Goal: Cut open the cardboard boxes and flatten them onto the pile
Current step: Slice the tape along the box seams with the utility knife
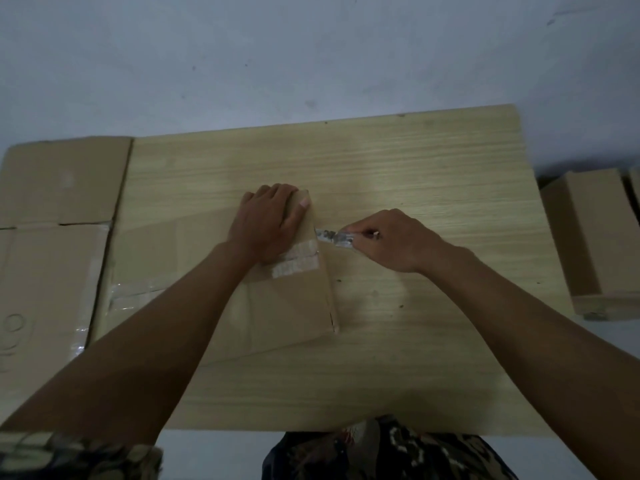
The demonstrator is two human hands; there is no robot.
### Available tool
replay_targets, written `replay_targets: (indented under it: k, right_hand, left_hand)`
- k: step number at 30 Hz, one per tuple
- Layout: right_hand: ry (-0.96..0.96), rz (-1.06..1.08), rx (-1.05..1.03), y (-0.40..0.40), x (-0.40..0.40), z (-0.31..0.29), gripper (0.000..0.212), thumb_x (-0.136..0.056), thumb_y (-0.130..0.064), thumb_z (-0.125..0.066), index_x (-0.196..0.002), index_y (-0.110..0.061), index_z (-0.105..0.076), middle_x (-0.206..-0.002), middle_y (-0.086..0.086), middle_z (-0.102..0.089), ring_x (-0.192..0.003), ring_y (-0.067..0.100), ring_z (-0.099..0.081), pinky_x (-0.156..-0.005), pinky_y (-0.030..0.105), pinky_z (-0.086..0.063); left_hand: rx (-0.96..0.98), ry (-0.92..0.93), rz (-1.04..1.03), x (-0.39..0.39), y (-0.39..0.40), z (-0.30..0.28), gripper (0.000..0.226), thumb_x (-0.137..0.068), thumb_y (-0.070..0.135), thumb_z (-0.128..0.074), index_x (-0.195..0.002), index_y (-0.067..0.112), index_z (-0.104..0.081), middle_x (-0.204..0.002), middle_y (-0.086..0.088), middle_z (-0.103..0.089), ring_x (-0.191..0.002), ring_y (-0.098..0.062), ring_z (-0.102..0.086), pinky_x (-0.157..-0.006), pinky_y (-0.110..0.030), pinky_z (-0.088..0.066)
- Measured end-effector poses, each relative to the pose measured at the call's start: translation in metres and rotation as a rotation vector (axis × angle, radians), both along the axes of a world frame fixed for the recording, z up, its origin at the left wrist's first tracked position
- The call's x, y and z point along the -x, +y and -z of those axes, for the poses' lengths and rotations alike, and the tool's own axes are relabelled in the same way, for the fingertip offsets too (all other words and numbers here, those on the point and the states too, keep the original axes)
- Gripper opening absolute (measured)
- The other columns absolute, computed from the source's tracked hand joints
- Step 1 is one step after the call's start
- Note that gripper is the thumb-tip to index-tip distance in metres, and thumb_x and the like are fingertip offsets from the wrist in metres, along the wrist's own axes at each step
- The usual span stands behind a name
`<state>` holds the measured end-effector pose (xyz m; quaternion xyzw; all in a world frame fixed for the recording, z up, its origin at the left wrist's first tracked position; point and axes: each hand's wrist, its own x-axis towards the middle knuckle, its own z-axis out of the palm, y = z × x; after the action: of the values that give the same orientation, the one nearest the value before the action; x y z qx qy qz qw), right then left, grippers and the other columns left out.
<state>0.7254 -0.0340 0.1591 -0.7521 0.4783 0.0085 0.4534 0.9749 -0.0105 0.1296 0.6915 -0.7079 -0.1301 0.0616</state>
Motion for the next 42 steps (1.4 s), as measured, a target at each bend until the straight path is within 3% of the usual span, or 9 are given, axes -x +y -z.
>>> replay_targets:
  k: [4, 7, 10, 14, 20, 24, 39, 42]
  right_hand:
    - [-0.026, -0.033, -0.038, -0.002, 0.001, -0.001, 0.036, -0.081, -0.054, -0.042, -0.111, -0.066, -0.057, -0.112, -0.012, -0.074, -0.088, 0.012, -0.071, -0.085, 0.045, -0.059]
    - [-0.008, -0.045, -0.034, -0.004, 0.001, -0.001, 0.035, -0.090, -0.044, -0.048, -0.118, -0.052, -0.067, -0.111, -0.012, -0.075, -0.081, 0.010, -0.069, -0.083, 0.045, -0.059]
    - [-0.033, -0.062, -0.033, -0.005, -0.001, -0.001, 0.032, -0.096, -0.036, -0.052, -0.121, -0.048, -0.068, -0.095, -0.006, -0.076, -0.077, 0.011, -0.069, -0.081, 0.041, -0.059]
    - [-0.101, -0.069, -0.181, -0.005, 0.006, -0.001, 0.034, -0.102, -0.024, -0.055, -0.133, -0.034, -0.064, -0.087, -0.006, -0.071, -0.058, -0.001, -0.058, -0.061, 0.024, -0.051]
    - [-0.185, 0.005, -0.386, -0.006, 0.010, 0.002, 0.042, -0.100, -0.024, -0.063, -0.141, -0.030, -0.057, -0.097, -0.006, -0.077, -0.069, 0.006, -0.065, -0.061, 0.026, -0.051]
    - [-0.177, 0.004, -0.447, -0.011, 0.015, -0.002, 0.042, -0.098, -0.022, -0.065, -0.139, -0.030, -0.060, -0.098, -0.003, -0.077, -0.066, 0.007, -0.062, -0.057, 0.024, -0.048]
    - [-0.144, -0.068, -0.391, -0.010, 0.008, -0.007, 0.035, -0.101, -0.024, -0.061, -0.134, -0.034, -0.061, -0.095, -0.006, -0.076, -0.064, 0.004, -0.059, -0.055, 0.022, -0.047]
    - [-0.110, -0.087, -0.354, -0.007, 0.007, -0.008, 0.023, -0.102, -0.026, -0.057, -0.121, -0.022, -0.069, -0.092, -0.007, -0.074, -0.062, 0.001, -0.058, -0.054, 0.021, -0.047]
  left_hand:
    - [-0.025, -0.002, 0.023, 0.000, -0.002, -0.001, 0.069, -0.097, 0.060, -0.018, -0.129, 0.013, -0.058, -0.129, -0.008, -0.064, -0.116, -0.031, -0.056, -0.095, -0.045, -0.037]
    - [-0.007, -0.017, 0.051, 0.002, -0.002, 0.000, 0.066, -0.098, 0.059, -0.019, -0.126, 0.014, -0.058, -0.125, -0.007, -0.065, -0.113, -0.031, -0.056, -0.093, -0.045, -0.037]
    - [-0.004, -0.031, 0.044, 0.002, -0.002, 0.001, 0.064, -0.098, 0.058, -0.019, -0.124, 0.015, -0.058, -0.124, -0.006, -0.065, -0.113, -0.031, -0.057, -0.092, -0.044, -0.036]
    - [-0.005, -0.031, 0.042, 0.002, -0.003, 0.000, 0.064, -0.097, 0.059, -0.019, -0.123, 0.016, -0.058, -0.124, -0.006, -0.065, -0.112, -0.031, -0.057, -0.091, -0.044, -0.037]
    - [0.000, -0.051, 0.034, 0.003, -0.003, 0.001, 0.067, -0.094, 0.066, -0.021, -0.121, 0.018, -0.058, -0.122, -0.005, -0.065, -0.112, -0.031, -0.057, -0.091, -0.044, -0.037]
    - [0.008, -0.057, 0.044, 0.004, -0.002, 0.002, 0.068, -0.094, 0.067, -0.021, -0.121, 0.018, -0.059, -0.121, -0.004, -0.066, -0.111, -0.030, -0.057, -0.089, -0.043, -0.037]
    - [0.010, -0.081, 0.052, 0.004, -0.004, 0.003, 0.068, -0.093, 0.067, -0.020, -0.121, 0.018, -0.059, -0.121, -0.004, -0.065, -0.112, -0.031, -0.057, -0.088, -0.043, -0.036]
    - [0.017, -0.070, 0.050, 0.004, -0.004, 0.003, 0.067, -0.093, 0.066, -0.021, -0.120, 0.017, -0.059, -0.121, -0.004, -0.065, -0.111, -0.031, -0.057, -0.088, -0.043, -0.037]
